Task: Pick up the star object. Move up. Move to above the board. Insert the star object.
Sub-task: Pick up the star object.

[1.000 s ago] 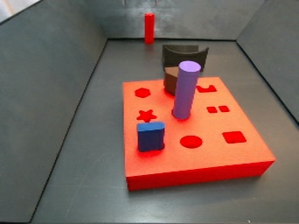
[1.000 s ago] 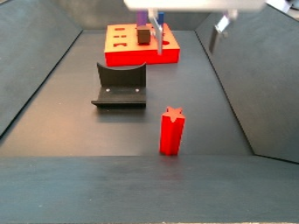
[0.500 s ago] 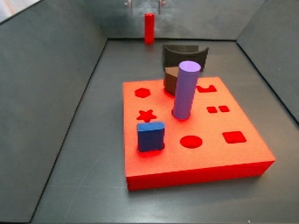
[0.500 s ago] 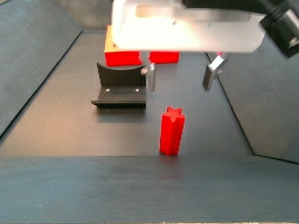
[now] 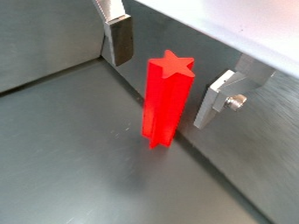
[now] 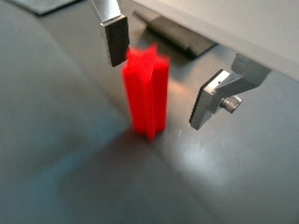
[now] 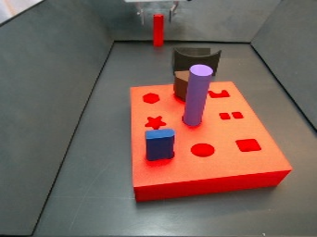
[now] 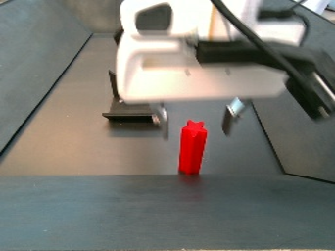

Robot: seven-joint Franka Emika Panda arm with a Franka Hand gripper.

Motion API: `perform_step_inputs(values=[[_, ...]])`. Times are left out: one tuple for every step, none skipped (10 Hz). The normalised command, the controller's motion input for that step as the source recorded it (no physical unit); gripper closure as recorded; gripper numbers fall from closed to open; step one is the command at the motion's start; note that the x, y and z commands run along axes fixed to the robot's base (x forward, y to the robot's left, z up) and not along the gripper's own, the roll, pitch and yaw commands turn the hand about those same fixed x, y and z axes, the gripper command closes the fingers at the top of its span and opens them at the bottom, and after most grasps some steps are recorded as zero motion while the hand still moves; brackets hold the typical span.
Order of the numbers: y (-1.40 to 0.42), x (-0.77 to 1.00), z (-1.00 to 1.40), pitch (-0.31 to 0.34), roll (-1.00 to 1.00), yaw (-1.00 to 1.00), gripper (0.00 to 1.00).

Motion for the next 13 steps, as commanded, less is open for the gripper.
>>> perform_step_inputs(values=[[0.01, 0.00, 0.00, 0.004, 0.00, 0.00, 0.00], [0.00, 0.00, 0.00, 0.000, 0.00, 0.00, 0.00], [0.00, 0.00, 0.00, 0.000, 0.00, 0.00, 1.00], [0.00, 0.00, 0.00, 0.000, 0.00, 0.00, 1.00], [0.00, 0.00, 0.00, 0.000, 0.00, 0.00, 1.00], [0.00, 0.00, 0.00, 0.000, 0.00, 0.00, 1.00], [0.00, 0.00, 0.00, 0.000, 0.00, 0.00, 1.00], [0.00, 0.00, 0.00, 0.000, 0.00, 0.00, 1.00], [0.00, 0.00, 0.00, 0.000, 0.00, 0.00, 1.00], [0.00, 0.00, 0.00, 0.000, 0.00, 0.00, 1.00], [0.00, 0.00, 0.00, 0.000, 0.00, 0.00, 1.00], [0.00, 0.00, 0.00, 0.000, 0.00, 0.00, 1.00], [0.00, 0.00, 0.00, 0.000, 0.00, 0.00, 1.00]])
